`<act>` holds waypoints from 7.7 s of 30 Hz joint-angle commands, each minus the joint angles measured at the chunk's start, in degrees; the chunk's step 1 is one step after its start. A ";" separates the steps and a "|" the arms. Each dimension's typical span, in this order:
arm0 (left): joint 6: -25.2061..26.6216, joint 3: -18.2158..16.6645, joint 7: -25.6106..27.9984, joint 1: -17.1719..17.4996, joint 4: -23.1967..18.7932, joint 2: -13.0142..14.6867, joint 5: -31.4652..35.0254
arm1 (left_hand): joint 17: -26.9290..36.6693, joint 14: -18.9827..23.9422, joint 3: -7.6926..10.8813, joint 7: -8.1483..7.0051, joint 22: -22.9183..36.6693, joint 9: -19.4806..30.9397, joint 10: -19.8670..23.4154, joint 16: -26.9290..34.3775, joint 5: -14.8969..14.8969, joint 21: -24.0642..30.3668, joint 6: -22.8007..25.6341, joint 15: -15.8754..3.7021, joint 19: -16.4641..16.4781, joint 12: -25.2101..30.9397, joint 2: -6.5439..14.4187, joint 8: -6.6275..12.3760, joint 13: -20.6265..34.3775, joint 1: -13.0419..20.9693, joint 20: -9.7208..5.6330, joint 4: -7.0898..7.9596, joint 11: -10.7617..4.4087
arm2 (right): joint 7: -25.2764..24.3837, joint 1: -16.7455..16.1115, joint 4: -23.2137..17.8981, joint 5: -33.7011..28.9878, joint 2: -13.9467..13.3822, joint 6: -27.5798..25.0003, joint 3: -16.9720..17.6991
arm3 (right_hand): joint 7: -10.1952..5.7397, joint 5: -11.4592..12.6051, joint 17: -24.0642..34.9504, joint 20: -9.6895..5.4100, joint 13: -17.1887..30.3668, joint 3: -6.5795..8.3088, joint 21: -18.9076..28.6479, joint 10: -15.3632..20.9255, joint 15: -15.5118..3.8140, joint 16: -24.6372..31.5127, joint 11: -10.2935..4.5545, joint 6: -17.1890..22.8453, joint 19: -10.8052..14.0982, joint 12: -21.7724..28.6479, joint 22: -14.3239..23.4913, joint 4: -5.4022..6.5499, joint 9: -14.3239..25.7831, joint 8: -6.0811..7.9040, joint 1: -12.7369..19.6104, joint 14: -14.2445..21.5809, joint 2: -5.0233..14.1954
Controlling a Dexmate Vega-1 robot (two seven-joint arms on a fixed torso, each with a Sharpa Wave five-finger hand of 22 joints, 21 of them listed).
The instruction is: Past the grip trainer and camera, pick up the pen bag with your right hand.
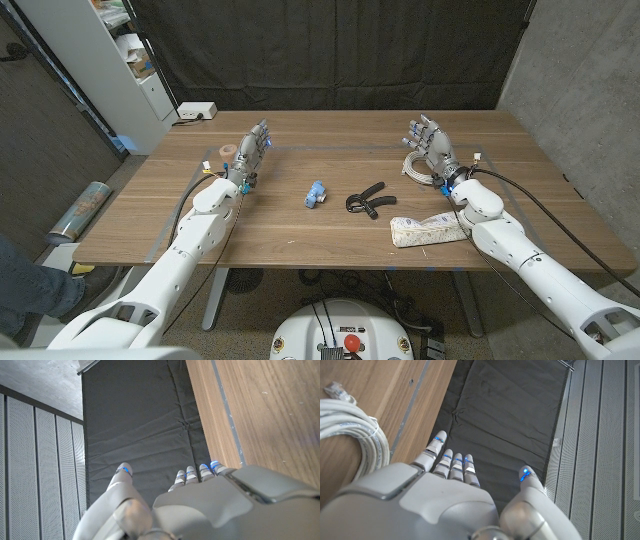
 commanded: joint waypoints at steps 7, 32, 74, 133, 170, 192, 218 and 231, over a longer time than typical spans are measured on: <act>-0.30 0.39 -1.01 0.24 -1.74 -0.38 -0.42 | 0.32 -0.68 0.53 0.19 0.14 0.23 -0.22 0.31 -0.20 -0.18 -0.12 -0.02 -1.21 0.24 0.79 0.23 -0.06 0.35 0.64 0.00 -0.01 | 1.20 -3.37 -3.74 0.93 -2.77 1.81 1.76 | -0.30 0.38 -0.13 0.12 0.23 0.11 -0.62 0.53 0.23 0.12 0.25 0.21 -0.10 0.33 0.26 -0.25 0.06 0.29 0.69 -0.09 -0.26; 1.11 1.63 0.69 0.12 -2.60 -0.27 0.68 | 0.32 -0.79 0.63 0.15 0.15 0.23 -0.28 0.26 -0.46 -0.32 -0.10 0.01 -1.41 0.23 1.11 0.20 -0.10 0.56 0.86 -0.17 -0.12 | 2.69 -7.99 -6.77 1.83 -5.90 3.81 3.93 | -0.70 0.57 -0.44 0.25 0.26 -0.21 -1.66 0.87 0.23 -0.03 -0.08 0.57 -0.71 0.48 0.26 -0.34 0.04 0.40 0.77 -0.59 -0.24; 2.08 2.58 1.21 0.81 -5.23 0.15 0.64 | 0.30 -0.89 0.80 -0.01 0.16 0.23 -0.31 0.25 -0.98 -0.43 -0.16 -0.07 -1.60 0.23 1.64 0.14 -0.15 1.09 1.16 -0.62 -0.39 | 5.09 -13.80 -9.63 4.04 -8.27 8.47 7.56 | -1.15 0.95 -0.86 0.15 0.31 -0.54 -2.21 1.65 0.01 0.38 -0.22 0.77 0.96 0.72 0.25 -0.49 0.05 0.41 1.05 0.44 -0.03; 3.89 3.79 2.01 1.98 -8.17 1.70 1.17 | 0.30 -0.99 0.88 0.07 0.17 0.24 -0.55 0.24 -1.51 -0.52 -0.19 0.11 -1.93 0.18 1.96 0.13 -0.17 1.72 1.52 -1.24 0.00 | 5.93 -24.87 -16.72 3.27 -12.51 12.51 14.16 | -1.54 1.32 -1.21 0.38 0.33 -0.89 -3.29 2.25 0.03 0.40 -0.13 1.09 1.86 0.73 0.26 -0.52 0.06 0.44 1.20 0.76 0.40; 4.62 5.17 2.49 1.08 -8.93 2.10 2.28 | 0.30 -1.11 0.91 -0.06 0.18 0.24 -0.59 0.23 -1.73 -0.56 -0.17 0.06 -2.15 0.20 2.12 0.13 -0.17 2.07 1.68 -1.55 -0.20 | 5.25 -31.50 -19.79 0.66 -11.79 16.05 17.83 | -1.93 1.57 -1.42 0.32 0.34 -0.98 -4.02 2.58 -0.17 0.41 -0.48 1.18 2.32 0.72 0.27 -0.65 0.06 0.42 1.55 1.00 0.83; 5.29 5.37 3.25 0.43 -9.53 2.32 2.73 | 0.31 -1.26 0.91 -0.06 0.19 0.24 -0.84 0.20 -1.84 -0.57 -0.17 0.03 -2.30 0.13 2.19 0.13 -0.17 2.22 1.73 -1.69 -0.31 | 2.31 -32.98 -20.11 -7.94 -11.97 17.95 19.86 | -2.69 1.97 -1.68 0.08 0.34 -0.57 -4.41 3.13 -0.91 0.52 -0.76 1.88 3.16 0.82 0.27 -1.25 0.07 0.66 2.81 1.62 1.45; 5.82 7.41 3.75 -0.26 -9.59 1.73 4.08 | 0.31 -1.19 0.86 -0.13 0.19 0.24 -0.86 0.27 -1.96 -0.53 -0.12 -0.02 -2.33 0.16 2.23 0.14 -0.17 2.37 1.74 -1.84 -0.37 | -2.48 -35.89 -20.10 -20.95 -10.79 19.40 22.85 | -4.90 2.74 -1.89 -1.30 0.35 -0.42 -4.35 4.70 -2.68 1.18 -2.20 2.54 6.58 1.08 0.22 -2.00 0.15 0.73 3.96 4.21 1.50; 6.92 7.82 4.42 -0.27 -10.44 2.16 4.78 | 0.31 -1.27 0.83 -0.15 0.20 0.24 -0.90 0.25 -2.01 -0.51 0.00 0.01 -2.33 0.16 2.25 0.18 -0.17 2.42 1.74 -1.89 -0.39 | -5.91 -37.04 -21.20 -29.75 -8.95 18.70 25.40 | -5.78 3.06 -1.91 -1.12 0.36 -0.51 -4.66 4.23 -2.72 1.15 -2.33 1.47 7.02 0.76 0.19 -2.12 0.18 0.29 4.09 4.51 1.39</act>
